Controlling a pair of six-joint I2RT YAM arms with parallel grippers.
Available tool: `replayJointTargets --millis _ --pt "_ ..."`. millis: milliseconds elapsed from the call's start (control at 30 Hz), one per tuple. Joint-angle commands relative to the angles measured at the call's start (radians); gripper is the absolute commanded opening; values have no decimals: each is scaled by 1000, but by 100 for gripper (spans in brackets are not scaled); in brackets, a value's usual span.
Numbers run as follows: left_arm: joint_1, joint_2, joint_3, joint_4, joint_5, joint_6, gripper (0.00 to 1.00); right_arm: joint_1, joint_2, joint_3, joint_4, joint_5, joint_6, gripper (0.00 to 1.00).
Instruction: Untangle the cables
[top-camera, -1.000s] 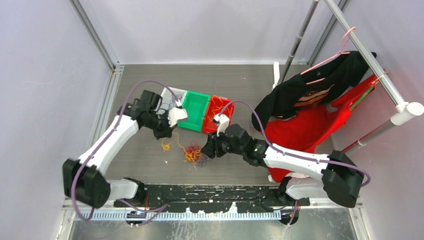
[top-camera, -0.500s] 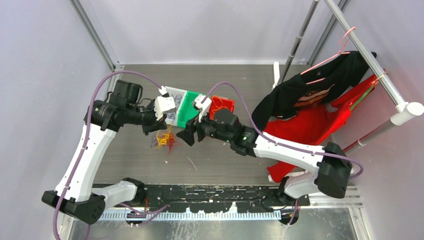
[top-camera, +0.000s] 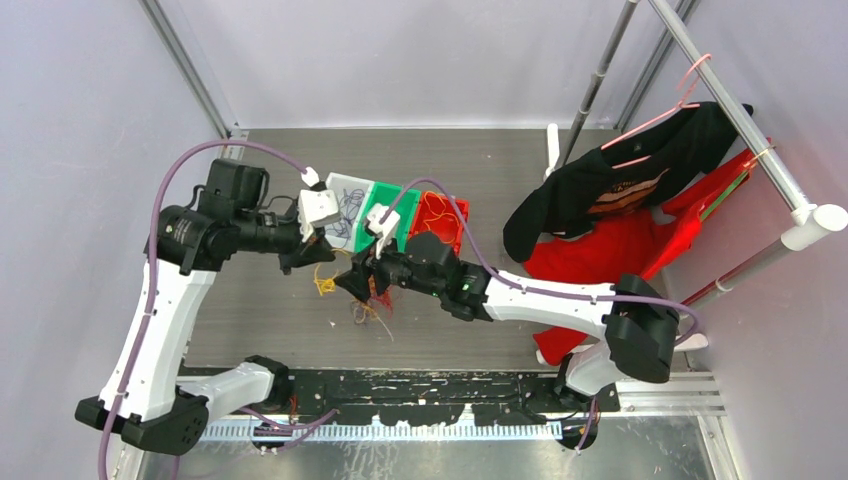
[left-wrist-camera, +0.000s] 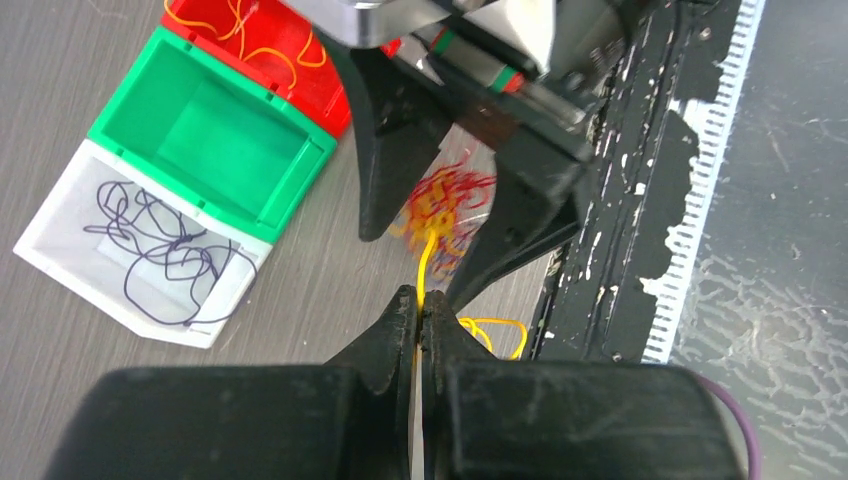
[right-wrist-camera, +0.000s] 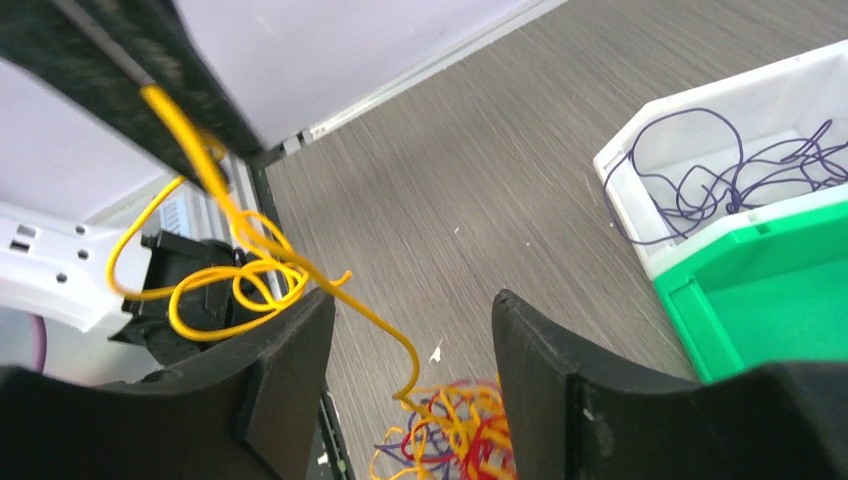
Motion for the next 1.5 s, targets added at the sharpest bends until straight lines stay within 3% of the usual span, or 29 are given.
replayJointTargets --millis 0,133,233,467,800,1000,1467 --pt "-2 -19 74 -26 101 -34 0 3 16 0 151 47 28 61" --pt "-2 -8 132 -29 144 -69 0 3 65 1 185 35 60 46" --pt "-2 5 180 -39 174 -92 0 3 105 12 213 31 79 44" --pt "-2 -5 199 -44 179 -104 0 8 128 5 292 59 116 52" --pt "-1 -2 240 -34 198 -141 0 35 143 25 301 72 105 53" --pt "-2 -16 221 -14 184 -149 0 49 105 20 309 107 74 62" --pt "-1 -5 306 13 197 -215 0 57 173 0 338 155 65 59"
